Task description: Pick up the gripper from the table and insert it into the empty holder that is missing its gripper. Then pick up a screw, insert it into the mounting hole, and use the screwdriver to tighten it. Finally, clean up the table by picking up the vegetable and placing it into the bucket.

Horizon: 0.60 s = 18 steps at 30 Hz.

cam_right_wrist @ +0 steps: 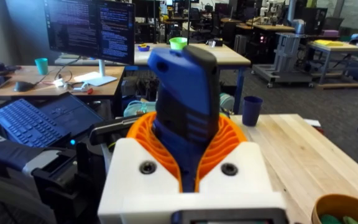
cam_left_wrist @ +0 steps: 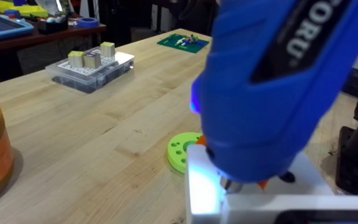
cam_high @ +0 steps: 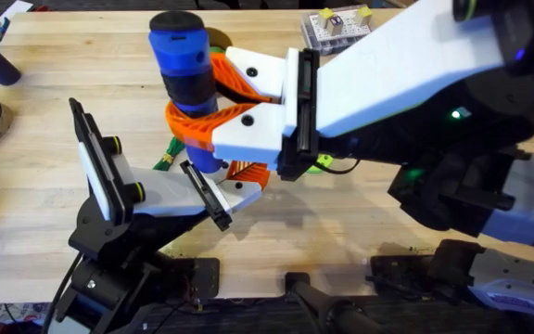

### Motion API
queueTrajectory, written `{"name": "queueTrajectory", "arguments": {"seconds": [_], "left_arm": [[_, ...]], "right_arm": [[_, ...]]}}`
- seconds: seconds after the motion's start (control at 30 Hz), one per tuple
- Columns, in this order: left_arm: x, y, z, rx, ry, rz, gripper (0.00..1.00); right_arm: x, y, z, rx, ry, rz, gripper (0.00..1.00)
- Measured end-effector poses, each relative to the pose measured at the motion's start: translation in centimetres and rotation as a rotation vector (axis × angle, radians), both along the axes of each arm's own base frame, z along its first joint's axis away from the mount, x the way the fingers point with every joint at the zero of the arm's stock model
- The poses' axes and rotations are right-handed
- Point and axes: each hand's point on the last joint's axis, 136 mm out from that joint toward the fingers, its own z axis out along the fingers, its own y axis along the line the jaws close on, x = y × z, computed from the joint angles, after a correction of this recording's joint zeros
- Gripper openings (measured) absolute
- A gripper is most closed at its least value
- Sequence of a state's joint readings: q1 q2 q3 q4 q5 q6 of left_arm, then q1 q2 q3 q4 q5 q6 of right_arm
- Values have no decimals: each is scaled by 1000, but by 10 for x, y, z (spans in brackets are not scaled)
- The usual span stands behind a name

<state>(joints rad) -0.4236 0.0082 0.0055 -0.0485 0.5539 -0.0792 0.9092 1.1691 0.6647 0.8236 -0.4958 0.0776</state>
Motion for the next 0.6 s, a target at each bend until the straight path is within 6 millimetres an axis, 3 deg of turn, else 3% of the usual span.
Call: {"name": "queueTrajectory", "arguments": {"seconds": [0.17,0.4,0.6], "left_arm": [[0,0,-1,-1,6,0,13],[0,0,-1,-1,7,0,13],[0,0,-1,-1,7,0,13]], "right_arm": [[2,-2,2,11,-6,-10,82],[13,-20,26,92,-72,-66,82],[11,-23,33,109,-85,-67,83]]}}
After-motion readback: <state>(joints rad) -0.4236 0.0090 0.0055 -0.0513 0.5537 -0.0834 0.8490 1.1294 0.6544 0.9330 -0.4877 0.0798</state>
